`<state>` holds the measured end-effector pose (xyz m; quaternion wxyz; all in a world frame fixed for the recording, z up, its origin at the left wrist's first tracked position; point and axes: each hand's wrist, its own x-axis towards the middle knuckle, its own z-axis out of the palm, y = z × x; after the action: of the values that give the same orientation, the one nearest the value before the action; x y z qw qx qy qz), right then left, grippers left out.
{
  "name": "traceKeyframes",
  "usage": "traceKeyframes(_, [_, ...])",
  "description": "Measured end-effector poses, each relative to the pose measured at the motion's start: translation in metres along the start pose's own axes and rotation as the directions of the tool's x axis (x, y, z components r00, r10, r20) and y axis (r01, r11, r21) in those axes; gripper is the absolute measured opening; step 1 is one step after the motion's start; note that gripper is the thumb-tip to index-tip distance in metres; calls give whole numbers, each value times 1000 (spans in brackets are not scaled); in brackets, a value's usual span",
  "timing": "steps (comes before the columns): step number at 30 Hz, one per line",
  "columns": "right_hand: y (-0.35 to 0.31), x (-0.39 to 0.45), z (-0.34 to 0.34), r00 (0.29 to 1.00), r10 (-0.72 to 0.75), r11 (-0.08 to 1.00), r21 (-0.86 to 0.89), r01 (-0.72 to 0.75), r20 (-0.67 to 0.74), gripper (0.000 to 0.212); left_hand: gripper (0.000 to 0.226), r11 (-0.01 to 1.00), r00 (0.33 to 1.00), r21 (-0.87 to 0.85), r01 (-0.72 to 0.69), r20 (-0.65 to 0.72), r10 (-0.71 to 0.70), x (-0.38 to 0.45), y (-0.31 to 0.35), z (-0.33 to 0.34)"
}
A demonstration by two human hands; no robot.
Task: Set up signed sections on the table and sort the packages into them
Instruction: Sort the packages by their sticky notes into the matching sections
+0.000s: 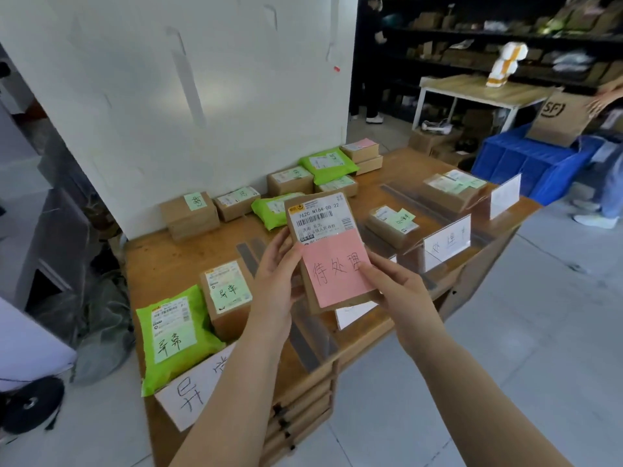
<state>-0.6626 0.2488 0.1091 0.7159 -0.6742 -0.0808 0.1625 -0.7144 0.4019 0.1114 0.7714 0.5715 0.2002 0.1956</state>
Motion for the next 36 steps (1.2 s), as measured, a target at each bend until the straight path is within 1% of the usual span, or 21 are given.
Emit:
traceKeyframes(3, [-4, 5, -46, 1000, 3, 1000, 19, -3, -7, 11, 33, 1000, 1000, 24, 7, 17, -7, -2, -12, 45])
traceKeyframes(5, [-5, 9, -77, 1000, 12, 1000, 20, -12, -17, 9, 25, 999, 1000, 29, 17, 25, -18, -3, -19, 75])
traceKeyframes(8, [-6, 16, -122, 999, 33, 999, 19, -32, -39, 7, 20, 998, 999, 46, 38, 29, -39, -4, -31, 120])
traceKeyframes(12, [-8, 26, -177, 998, 50, 998, 49, -48, -43, 8, 17, 997, 998, 50, 57, 12, -58, -6, -48, 172])
traceKeyframes(15, [-10, 31, -208, 998, 52, 997, 52, -49, -47, 15, 17, 995, 997, 65, 77, 9, -78, -6, -58, 202])
traceKeyframes(21, [-15, 50, -256, 996, 66, 995, 78, -61, -65, 8, 30, 992, 995, 91, 92, 30, -95, 10, -73, 251])
traceKeyframes(25, [-18, 77, -282, 993, 71, 995, 80, -63, -98, 9, 32, 988, 992, 104, 118, 35, -123, 35, -83, 284])
traceKeyframes(30, [-27, 129, -319, 986, 58, 998, 11, -57, -158, 8, 25, 984, 984, 89, 156, 75, -163, 85, -97, 335])
traceKeyframes(33, [-39, 166, -343, 980, 47, 999, -14, -51, -195, 8, 38, 979, 973, 89, 181, 126, -192, 122, -102, 367])
traceKeyframes(36, [-52, 205, -366, 972, 60, 997, -33, -69, -228, 7, 46, 972, 966, 153, 180, 158, -203, 162, -105, 397])
